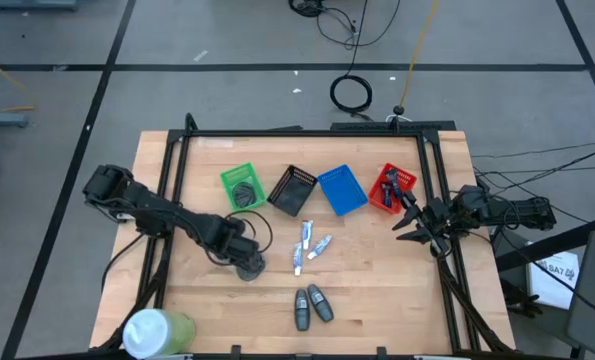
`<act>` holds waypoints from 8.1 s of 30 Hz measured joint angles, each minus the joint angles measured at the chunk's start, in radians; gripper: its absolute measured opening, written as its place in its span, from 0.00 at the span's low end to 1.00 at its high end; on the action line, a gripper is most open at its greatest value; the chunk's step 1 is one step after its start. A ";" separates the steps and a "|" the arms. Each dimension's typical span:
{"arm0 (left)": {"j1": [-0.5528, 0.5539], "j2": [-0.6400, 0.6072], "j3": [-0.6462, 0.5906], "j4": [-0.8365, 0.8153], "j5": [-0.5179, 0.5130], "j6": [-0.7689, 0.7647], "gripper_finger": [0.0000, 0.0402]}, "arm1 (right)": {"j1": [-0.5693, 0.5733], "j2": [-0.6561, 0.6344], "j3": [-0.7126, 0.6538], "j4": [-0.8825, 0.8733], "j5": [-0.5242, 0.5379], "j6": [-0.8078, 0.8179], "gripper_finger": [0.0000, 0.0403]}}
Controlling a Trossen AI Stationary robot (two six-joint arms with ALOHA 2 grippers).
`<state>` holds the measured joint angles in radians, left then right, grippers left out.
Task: Pick & Place Travel size toiletries
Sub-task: Put the left black hairbrush into the green bin, then put the black hairbrush into the green bin
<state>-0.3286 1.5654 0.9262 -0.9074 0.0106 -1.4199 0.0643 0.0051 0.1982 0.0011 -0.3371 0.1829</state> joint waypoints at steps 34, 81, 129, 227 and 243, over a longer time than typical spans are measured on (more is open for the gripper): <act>-0.007 0.011 -0.120 0.053 -0.030 -0.107 0.33 | 0.000 0.000 0.000 -0.012 0.000 0.006 0.26; 0.369 -0.259 0.099 0.095 -0.629 0.422 0.00 | 0.000 0.000 0.000 -0.013 0.026 0.007 0.26; 0.400 -0.094 0.203 -0.032 -0.282 0.690 0.50 | 0.000 0.000 0.000 -0.028 0.026 0.014 0.26; -0.058 0.233 0.224 0.066 -0.081 0.360 0.02 | 0.000 0.000 0.000 -0.028 0.027 0.006 0.26; 0.051 -0.188 0.227 -0.293 -0.600 0.101 0.00 | 0.000 0.000 0.000 -0.028 0.077 0.012 0.26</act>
<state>-0.2778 1.3770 1.1530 -1.2002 -0.5893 -1.3191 0.0643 0.0051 0.1986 -0.0273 -0.2601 0.1952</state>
